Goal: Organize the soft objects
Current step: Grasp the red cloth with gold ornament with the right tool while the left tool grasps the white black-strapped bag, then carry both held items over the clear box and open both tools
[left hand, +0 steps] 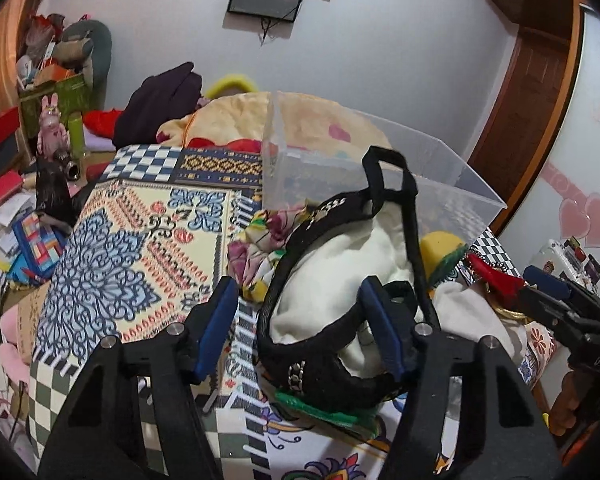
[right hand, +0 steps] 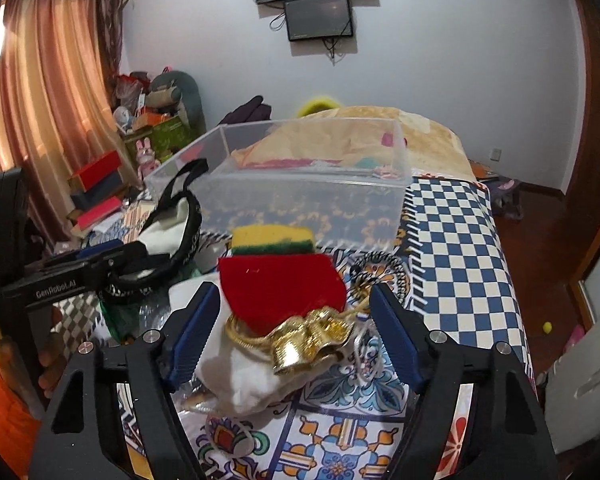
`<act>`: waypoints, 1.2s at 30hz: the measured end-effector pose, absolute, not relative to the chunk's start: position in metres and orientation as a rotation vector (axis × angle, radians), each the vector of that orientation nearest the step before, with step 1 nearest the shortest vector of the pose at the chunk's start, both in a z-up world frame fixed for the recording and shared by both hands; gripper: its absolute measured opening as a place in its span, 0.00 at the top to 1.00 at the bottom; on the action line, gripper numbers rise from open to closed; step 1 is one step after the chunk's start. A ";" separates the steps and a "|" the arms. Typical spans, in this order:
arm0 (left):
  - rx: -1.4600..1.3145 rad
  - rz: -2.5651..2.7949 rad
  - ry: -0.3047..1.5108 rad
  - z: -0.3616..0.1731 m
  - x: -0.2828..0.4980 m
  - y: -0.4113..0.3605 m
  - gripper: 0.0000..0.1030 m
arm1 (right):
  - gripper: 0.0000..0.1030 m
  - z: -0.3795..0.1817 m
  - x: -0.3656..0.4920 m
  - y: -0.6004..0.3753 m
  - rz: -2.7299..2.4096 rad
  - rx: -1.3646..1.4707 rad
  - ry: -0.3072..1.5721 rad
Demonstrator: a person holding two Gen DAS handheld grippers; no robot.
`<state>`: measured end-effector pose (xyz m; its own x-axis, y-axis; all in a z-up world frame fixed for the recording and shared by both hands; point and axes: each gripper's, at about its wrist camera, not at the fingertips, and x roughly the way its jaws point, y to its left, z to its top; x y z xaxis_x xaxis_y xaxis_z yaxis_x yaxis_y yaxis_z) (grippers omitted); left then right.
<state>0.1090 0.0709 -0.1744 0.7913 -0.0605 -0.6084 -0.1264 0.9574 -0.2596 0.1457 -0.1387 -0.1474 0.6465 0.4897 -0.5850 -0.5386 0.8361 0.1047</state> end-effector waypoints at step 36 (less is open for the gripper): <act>-0.206 0.017 0.480 -0.110 0.093 0.046 0.77 | 0.86 -0.092 0.137 -0.154 0.531 -0.010 0.474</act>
